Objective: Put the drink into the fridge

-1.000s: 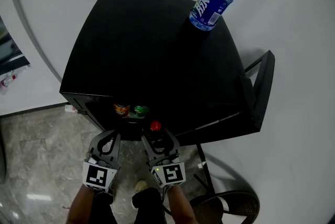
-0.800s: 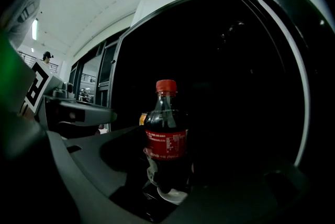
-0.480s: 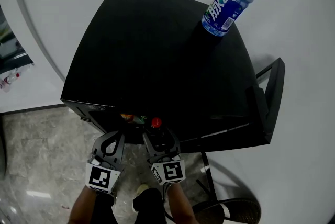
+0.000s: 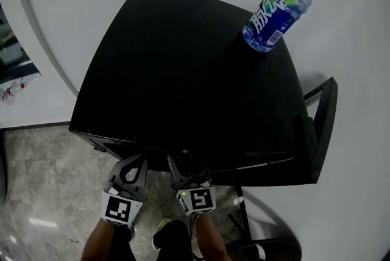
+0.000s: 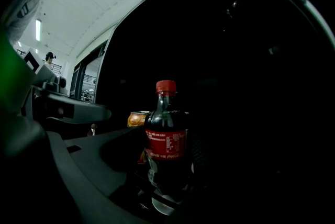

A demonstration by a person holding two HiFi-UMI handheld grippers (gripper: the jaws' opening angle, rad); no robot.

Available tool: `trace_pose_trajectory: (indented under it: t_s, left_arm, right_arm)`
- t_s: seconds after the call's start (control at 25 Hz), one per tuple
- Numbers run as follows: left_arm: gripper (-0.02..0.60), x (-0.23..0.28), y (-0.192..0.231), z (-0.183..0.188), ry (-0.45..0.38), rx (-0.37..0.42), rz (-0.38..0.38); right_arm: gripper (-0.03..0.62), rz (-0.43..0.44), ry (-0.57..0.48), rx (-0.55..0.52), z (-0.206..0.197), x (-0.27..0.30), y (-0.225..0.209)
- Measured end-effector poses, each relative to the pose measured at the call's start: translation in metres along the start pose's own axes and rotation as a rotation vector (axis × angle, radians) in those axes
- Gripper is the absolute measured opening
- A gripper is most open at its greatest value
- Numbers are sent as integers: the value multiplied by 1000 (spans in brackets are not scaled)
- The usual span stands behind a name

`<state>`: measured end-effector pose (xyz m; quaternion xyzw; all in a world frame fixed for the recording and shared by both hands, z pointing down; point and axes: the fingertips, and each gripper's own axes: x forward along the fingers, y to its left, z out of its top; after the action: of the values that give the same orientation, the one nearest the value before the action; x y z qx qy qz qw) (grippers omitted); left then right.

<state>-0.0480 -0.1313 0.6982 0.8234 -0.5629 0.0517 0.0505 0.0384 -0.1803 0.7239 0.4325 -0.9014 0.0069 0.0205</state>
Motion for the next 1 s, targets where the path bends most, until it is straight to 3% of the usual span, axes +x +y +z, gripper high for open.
trace_pose_trajectory:
  t_s: [0.44,1.0]
  left_arm:
    - [3,9,-3,-7,-2,44,7]
    - [3,9,-2,-5,-8,20,11]
  right_arm:
    - [281,9,-34,6,-3,19,-8]
    - [281,-7,-14,-1,-9,26,-9]
